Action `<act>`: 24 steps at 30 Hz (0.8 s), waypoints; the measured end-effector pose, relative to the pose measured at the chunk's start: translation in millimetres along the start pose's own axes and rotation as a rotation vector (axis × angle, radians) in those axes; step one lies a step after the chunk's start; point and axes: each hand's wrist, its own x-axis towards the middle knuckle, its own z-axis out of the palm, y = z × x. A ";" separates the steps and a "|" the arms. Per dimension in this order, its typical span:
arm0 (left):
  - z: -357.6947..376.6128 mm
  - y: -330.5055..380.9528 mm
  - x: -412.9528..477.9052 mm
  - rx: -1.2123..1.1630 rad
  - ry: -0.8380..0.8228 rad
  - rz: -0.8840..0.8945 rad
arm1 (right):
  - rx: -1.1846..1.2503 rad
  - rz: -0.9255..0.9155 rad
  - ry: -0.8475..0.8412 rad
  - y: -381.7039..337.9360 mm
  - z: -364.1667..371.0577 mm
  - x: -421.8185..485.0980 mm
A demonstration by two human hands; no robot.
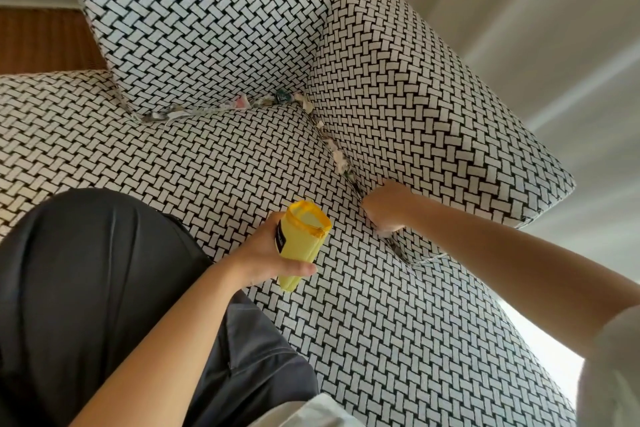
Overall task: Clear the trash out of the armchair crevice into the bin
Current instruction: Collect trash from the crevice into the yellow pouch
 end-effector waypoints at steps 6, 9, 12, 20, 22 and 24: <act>5.2 3.4 2.0 0.182 0.099 0.134 | 0.880 0.043 0.263 0.1 -21.6 -46.2; 8.8 -1.5 0.1 0.317 0.156 0.130 | 1.218 0.066 0.500 -15.8 -19.0 -57.1; 20.0 -3.0 -3.6 0.405 0.191 0.135 | 1.564 0.079 0.634 -44.6 -5.2 -57.7; 43.8 -7.0 -5.6 0.375 0.180 0.270 | 1.889 0.451 1.016 -117.4 47.3 -65.4; 43.1 -9.3 -2.3 0.339 0.191 0.267 | 1.838 0.601 0.984 -118.2 74.9 -58.9; 43.2 -10.7 0.1 0.344 0.194 0.253 | 1.575 0.736 0.863 -113.3 103.3 -48.6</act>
